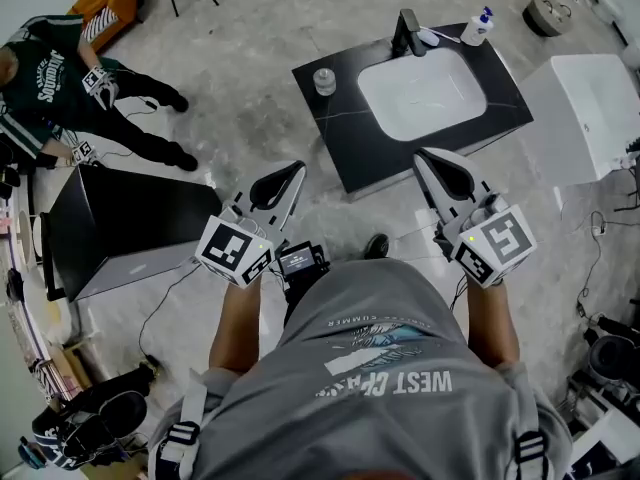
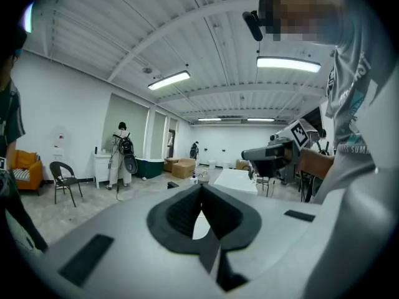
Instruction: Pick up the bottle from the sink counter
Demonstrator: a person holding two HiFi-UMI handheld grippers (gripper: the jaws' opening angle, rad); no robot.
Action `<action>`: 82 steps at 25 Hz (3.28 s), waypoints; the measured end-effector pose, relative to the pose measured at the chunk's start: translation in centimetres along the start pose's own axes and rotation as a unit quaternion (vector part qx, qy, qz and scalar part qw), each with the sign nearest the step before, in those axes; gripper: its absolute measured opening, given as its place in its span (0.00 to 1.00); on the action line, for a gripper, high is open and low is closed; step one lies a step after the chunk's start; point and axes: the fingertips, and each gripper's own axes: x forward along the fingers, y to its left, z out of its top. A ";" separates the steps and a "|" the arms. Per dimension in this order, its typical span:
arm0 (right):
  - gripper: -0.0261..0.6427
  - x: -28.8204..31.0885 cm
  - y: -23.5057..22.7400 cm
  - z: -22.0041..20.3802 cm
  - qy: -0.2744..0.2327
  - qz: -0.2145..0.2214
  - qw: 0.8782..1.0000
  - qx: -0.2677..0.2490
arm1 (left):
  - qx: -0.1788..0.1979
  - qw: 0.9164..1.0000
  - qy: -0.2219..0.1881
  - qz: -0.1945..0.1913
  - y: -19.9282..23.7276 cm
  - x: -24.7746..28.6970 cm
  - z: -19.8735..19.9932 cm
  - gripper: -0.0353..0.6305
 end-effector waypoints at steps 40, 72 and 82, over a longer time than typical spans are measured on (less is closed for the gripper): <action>0.04 11.0 -8.3 2.3 0.014 -0.114 0.993 0.028 | 0.008 0.994 0.016 -0.110 15.3 12.6 0.8 0.06; 0.04 17.0 -14.8 -2.1 0.097 -0.072 0.990 0.068 | -0.039 0.990 0.129 -0.044 24.3 22.0 -14.9 0.14; 0.04 17.2 -15.9 -4.1 0.123 -0.064 0.987 0.079 | -0.044 0.986 0.153 -0.040 25.2 24.3 -19.6 0.22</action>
